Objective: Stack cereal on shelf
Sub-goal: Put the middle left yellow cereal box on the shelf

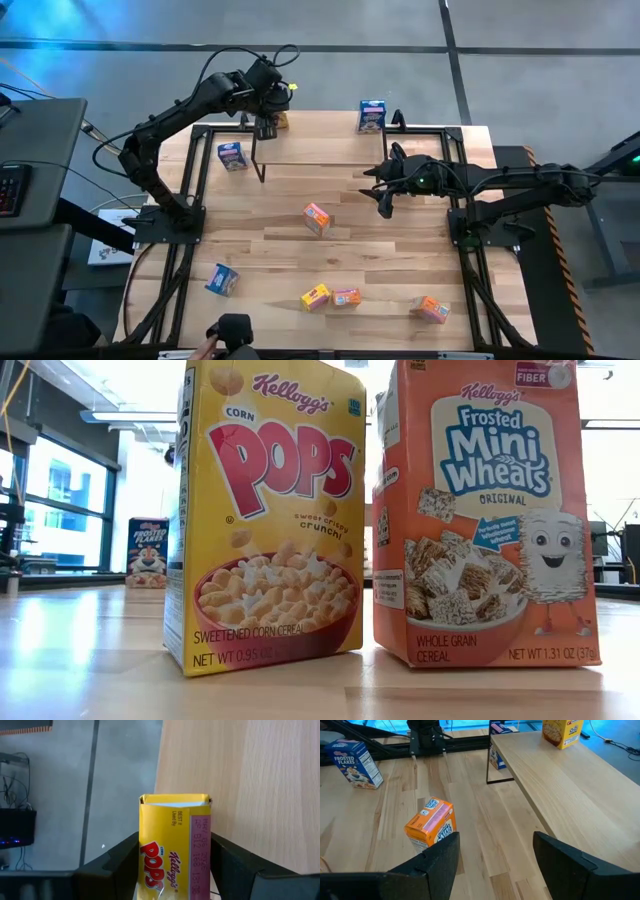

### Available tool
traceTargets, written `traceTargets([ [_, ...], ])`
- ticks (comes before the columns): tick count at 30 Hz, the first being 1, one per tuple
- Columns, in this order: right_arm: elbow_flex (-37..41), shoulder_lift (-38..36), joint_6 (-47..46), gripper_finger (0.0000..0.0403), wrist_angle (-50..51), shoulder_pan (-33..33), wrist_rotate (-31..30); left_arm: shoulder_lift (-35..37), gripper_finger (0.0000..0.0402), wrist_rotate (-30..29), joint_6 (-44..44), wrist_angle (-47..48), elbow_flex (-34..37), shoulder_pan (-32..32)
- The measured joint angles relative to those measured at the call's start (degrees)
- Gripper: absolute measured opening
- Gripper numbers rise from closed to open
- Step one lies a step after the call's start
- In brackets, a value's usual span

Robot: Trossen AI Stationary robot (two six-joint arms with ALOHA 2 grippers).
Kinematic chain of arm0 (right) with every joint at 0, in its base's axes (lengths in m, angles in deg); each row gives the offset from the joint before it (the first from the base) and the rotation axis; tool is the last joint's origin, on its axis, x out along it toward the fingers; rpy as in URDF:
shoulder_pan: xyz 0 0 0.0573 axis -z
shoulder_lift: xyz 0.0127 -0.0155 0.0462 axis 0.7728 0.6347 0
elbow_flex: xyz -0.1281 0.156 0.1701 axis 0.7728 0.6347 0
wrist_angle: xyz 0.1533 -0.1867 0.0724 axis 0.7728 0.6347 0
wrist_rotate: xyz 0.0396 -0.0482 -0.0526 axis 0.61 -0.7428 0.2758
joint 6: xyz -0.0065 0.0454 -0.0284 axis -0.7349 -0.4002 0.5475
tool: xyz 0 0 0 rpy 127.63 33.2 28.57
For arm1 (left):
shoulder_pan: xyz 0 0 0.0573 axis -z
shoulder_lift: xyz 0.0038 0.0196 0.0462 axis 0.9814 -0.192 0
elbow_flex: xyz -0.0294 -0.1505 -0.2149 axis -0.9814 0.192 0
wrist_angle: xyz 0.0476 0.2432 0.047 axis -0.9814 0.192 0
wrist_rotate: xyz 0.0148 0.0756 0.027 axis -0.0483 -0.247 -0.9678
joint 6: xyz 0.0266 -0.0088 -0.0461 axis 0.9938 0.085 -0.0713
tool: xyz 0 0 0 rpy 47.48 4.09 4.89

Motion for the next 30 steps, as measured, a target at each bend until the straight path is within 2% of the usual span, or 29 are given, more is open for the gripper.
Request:
traceTargets([
  [9, 0.00, 0.00, -0.02, 0.0245, 0.00, 0.00, 0.00, 0.00, 0.0207, -0.10, 0.77, 0.00, -0.02, 0.00],
  [14, 0.00, 0.00, -0.02, 0.0245, 0.00, 0.00, 0.00, 0.02, 0.0220, -0.46, 0.53, 0.00, -0.07, 0.00],
  [19, 0.00, 0.00, -0.01, 0.0245, 0.00, 0.00, -0.02, 0.02, 0.0234, -1.20, 0.80, -0.06, -0.07, 0.00],
  [30, 0.00, 0.00, 0.00, 0.0245, 0.00, 0.00, -0.02, 0.02, 0.0236, -4.34, 0.80, -1.90, -0.15, 0.00],
])
